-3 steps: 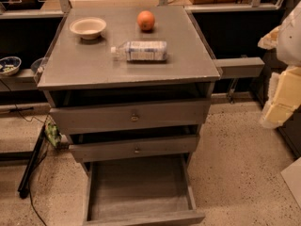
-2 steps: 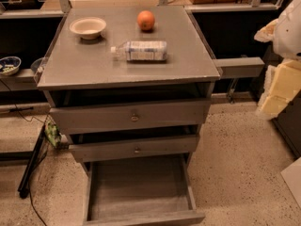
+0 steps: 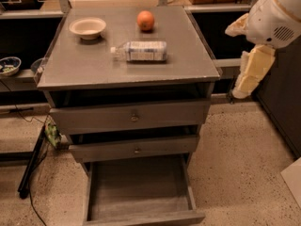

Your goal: Place blue plastic bottle into bottom drawer

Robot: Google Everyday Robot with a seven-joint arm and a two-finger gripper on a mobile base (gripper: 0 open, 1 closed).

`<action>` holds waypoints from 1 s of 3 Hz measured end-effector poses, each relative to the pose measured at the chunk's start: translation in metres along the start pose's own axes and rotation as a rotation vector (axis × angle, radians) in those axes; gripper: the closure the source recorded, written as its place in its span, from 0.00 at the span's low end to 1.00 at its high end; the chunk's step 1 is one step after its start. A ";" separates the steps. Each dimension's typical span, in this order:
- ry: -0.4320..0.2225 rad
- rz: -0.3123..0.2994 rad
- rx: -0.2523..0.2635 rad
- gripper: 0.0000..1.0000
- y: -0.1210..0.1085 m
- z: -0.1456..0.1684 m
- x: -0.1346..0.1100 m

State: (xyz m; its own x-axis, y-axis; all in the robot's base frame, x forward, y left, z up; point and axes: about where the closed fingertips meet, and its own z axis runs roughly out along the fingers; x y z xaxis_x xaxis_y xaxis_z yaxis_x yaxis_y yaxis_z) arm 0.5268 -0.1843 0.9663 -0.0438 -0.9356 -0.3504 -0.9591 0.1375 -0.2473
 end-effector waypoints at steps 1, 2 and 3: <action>-0.058 -0.053 -0.048 0.00 -0.019 0.027 -0.023; -0.055 -0.056 -0.041 0.00 -0.025 0.028 -0.022; -0.073 -0.100 -0.045 0.00 -0.050 0.036 -0.033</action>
Offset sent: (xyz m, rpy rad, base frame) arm 0.0202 0.0249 -0.0098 0.0387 0.0216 0.0717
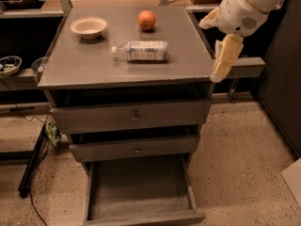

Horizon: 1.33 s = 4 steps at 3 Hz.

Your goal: Place blue plastic bottle into bottom drawer

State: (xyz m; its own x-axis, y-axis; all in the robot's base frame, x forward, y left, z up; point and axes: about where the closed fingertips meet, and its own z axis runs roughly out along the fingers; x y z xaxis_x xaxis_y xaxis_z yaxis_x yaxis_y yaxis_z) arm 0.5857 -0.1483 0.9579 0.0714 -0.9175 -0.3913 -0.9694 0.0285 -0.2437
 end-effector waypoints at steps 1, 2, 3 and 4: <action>-0.034 -0.044 -0.009 0.00 -0.028 0.011 -0.014; -0.065 -0.078 -0.021 0.00 -0.052 0.025 -0.028; -0.096 -0.096 -0.037 0.00 -0.066 0.042 -0.038; -0.106 -0.098 -0.026 0.00 -0.073 0.047 -0.042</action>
Offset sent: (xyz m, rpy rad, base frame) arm 0.0817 0.0472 0.0068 0.0556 0.0088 0.1549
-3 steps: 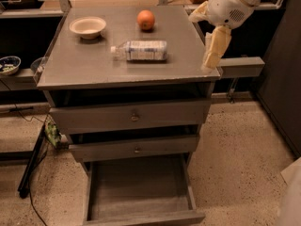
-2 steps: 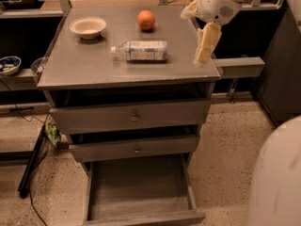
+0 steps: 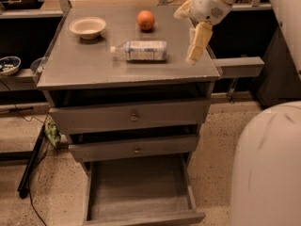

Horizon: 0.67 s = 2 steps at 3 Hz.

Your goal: Place blue plastic bottle into bottom drawer

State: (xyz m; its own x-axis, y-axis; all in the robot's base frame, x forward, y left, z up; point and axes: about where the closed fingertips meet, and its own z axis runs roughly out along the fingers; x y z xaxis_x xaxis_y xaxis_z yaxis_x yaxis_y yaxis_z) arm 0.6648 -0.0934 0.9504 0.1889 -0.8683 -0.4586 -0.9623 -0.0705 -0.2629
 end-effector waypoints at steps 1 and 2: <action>0.028 -0.005 0.006 0.00 -0.002 0.002 0.001; 0.087 -0.027 0.020 0.00 -0.009 0.005 -0.001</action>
Offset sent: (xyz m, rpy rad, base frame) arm 0.0094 0.0008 0.0041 -0.1803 -0.0511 -0.0092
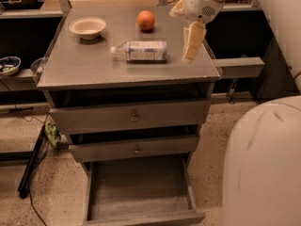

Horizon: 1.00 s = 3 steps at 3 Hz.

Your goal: Place blue plastic bottle into bottom drawer

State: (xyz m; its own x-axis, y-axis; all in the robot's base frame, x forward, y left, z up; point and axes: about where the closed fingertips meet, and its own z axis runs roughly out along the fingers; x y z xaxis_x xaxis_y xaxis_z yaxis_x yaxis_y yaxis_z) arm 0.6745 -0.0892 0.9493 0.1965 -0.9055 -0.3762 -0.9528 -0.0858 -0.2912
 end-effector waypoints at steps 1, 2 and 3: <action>0.043 -0.058 0.008 0.00 -0.034 0.026 -0.025; 0.040 -0.054 0.025 0.00 -0.040 0.031 -0.023; 0.045 -0.047 0.033 0.00 -0.044 0.035 -0.015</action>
Offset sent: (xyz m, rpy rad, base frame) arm 0.0486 0.0507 0.0058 -0.0804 -0.0263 0.0639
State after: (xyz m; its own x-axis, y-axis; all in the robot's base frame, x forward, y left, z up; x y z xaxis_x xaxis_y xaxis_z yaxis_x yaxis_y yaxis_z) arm 0.7213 -0.0573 0.9373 0.2292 -0.9186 -0.3220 -0.9345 -0.1151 -0.3368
